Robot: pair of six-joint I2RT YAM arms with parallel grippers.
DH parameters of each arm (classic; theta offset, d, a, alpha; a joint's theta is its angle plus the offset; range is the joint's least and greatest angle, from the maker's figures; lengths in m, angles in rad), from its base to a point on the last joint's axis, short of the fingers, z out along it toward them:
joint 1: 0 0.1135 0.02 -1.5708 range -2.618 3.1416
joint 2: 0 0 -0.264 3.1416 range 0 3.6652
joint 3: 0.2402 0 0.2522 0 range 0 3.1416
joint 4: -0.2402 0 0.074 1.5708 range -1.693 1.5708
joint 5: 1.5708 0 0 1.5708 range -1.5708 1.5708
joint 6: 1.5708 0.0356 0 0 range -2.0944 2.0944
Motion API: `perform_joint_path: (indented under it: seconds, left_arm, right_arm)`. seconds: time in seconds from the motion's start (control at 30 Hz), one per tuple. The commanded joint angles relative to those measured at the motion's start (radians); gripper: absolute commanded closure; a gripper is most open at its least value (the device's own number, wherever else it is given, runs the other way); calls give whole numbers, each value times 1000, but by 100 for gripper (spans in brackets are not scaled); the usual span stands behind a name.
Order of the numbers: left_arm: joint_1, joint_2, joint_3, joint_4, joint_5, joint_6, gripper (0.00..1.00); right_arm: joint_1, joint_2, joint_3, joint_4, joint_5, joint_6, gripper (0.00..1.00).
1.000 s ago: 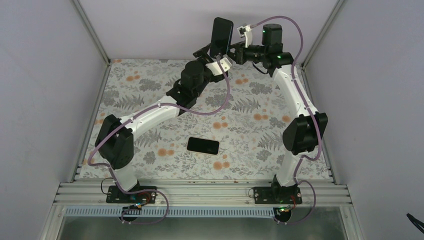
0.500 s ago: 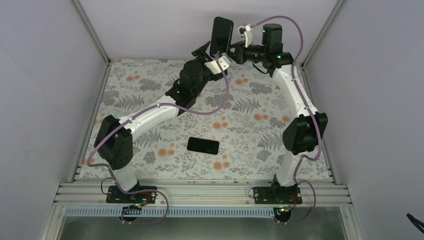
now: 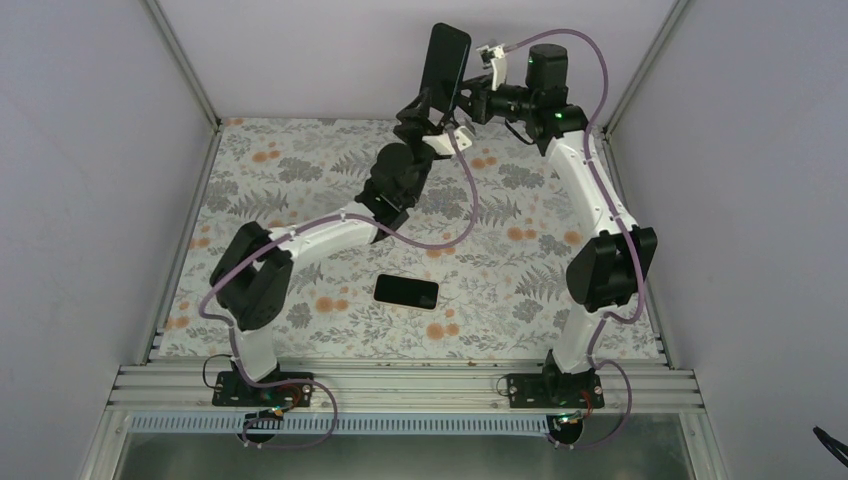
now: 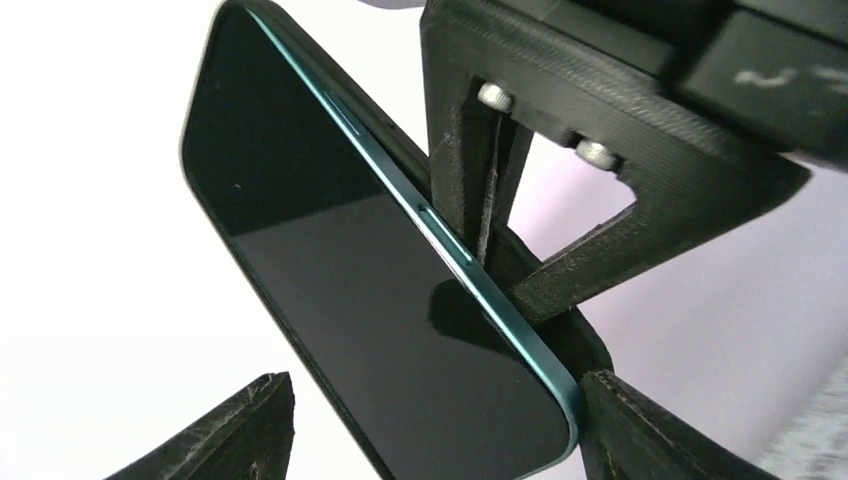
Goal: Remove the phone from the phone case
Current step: Remove the phone case from the phone.
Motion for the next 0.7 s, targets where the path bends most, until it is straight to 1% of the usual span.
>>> perform_joint_path:
  seconds: [0.0, 0.07, 0.17, 0.3, 0.4, 0.57, 0.67]
  left_arm:
    - [28, 56, -20, 520, -195, 286, 31]
    - [29, 74, -16, 633, -191, 364, 31]
    - [32, 103, 0, 761, -166, 460, 32]
    - [34, 130, 1, 898, -120, 547, 36]
    - [34, 130, -10, 931, -97, 551, 37]
    - [33, 161, 1, 967, -57, 573, 50]
    - [34, 189, 26, 1004, -29, 602, 55]
  right_arm:
    - [15, -73, -35, -41, -126, 14, 97]
    - [14, -78, -42, -64, -131, -5, 97]
    - [14, -70, -33, -120, -150, -48, 97]
    - [12, -26, 41, -299, -214, -145, 97]
    - [10, -28, 46, -371, -240, -213, 97]
    - [10, -10, 60, -474, -223, -294, 97]
    - [10, 27, 85, -542, -230, -332, 97]
